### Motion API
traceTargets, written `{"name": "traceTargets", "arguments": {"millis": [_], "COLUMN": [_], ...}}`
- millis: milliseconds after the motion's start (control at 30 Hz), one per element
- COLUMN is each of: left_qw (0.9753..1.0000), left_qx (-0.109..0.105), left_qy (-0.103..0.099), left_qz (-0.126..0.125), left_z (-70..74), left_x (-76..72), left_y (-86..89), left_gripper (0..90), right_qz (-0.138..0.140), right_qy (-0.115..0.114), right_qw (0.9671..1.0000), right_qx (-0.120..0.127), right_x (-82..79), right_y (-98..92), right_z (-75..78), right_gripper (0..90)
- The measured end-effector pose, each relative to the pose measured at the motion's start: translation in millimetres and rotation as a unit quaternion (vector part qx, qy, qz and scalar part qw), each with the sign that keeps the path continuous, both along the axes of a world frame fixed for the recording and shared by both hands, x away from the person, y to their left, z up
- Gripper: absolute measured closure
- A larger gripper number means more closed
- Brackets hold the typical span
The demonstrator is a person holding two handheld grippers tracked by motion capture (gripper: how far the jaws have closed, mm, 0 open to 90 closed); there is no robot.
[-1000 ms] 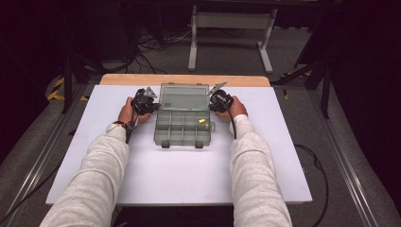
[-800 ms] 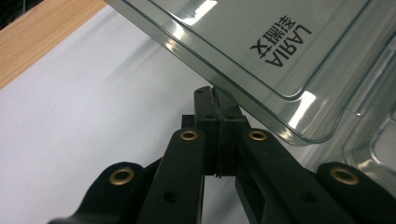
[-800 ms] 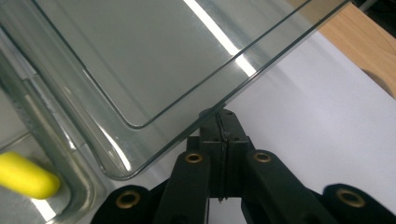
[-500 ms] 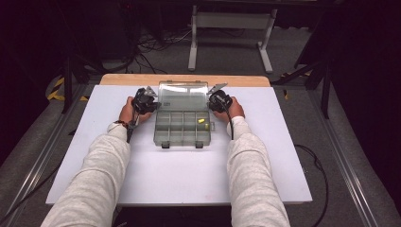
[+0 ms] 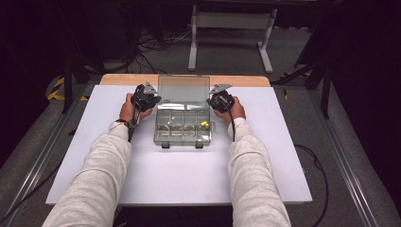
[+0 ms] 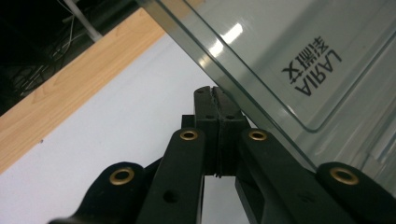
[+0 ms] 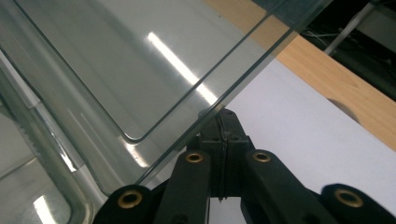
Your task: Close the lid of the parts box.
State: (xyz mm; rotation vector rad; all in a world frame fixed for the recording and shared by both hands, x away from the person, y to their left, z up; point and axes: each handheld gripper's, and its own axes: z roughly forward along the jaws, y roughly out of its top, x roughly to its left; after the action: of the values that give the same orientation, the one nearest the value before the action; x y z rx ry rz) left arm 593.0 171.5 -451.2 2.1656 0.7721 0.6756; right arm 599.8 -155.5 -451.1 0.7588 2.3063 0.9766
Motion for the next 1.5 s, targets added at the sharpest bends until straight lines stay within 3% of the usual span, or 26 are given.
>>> {"name": "traceTargets", "arguments": {"millis": [200, 333, 433, 800, 1233, 1367, 1500], "left_qw": [0.9998, 0.9998, 0.9997, 0.9989, 0.9986, 0.9985, 0.9983], "left_qx": [-0.015, -0.009, -0.011, -0.032, -0.022, -0.021, -0.02], "left_qy": [-0.014, -0.019, -0.021, -0.035, -0.046, -0.049, -0.052], "left_qz": [-0.002, -0.001, 0.002, 0.006, 0.014, 0.014, 0.014], "left_z": [6.0, 8.2, 11.9, 33.8, 46.2, 50.4, 53.7], "left_x": [-1.5, -2.3, -4.4, -19.1, -31.9, -35.0, -37.0], "left_y": [-0.1, -0.8, -1.1, -0.5, -3.0, -3.2, -3.2], "left_gripper": [90.0, 90.0, 90.0, 90.0, 90.0, 90.0, 90.0], "right_qz": [0.001, 0.001, 0.001, 0.002, 0.005, 0.002, 0.0], "right_qy": [-0.017, -0.031, -0.038, -0.066, -0.083, -0.087, -0.091], "right_qw": [0.9999, 0.9995, 0.9993, 0.9978, 0.9964, 0.9957, 0.9956], "right_qx": [0.003, -0.009, -0.004, 0.004, 0.017, 0.03, 0.022], "right_x": [-3.2, -5.0, -6.4, -20.1, -34.9, -37.9, -40.4], "right_y": [1.9, 4.0, 2.9, 1.9, -1.6, -2.3, -0.5], "right_z": [3.5, 9.0, 13.4, 33.4, 47.5, 50.9, 52.1], "right_gripper": [90.0, 90.0, 90.0, 90.0, 90.0, 90.0, 90.0]}}
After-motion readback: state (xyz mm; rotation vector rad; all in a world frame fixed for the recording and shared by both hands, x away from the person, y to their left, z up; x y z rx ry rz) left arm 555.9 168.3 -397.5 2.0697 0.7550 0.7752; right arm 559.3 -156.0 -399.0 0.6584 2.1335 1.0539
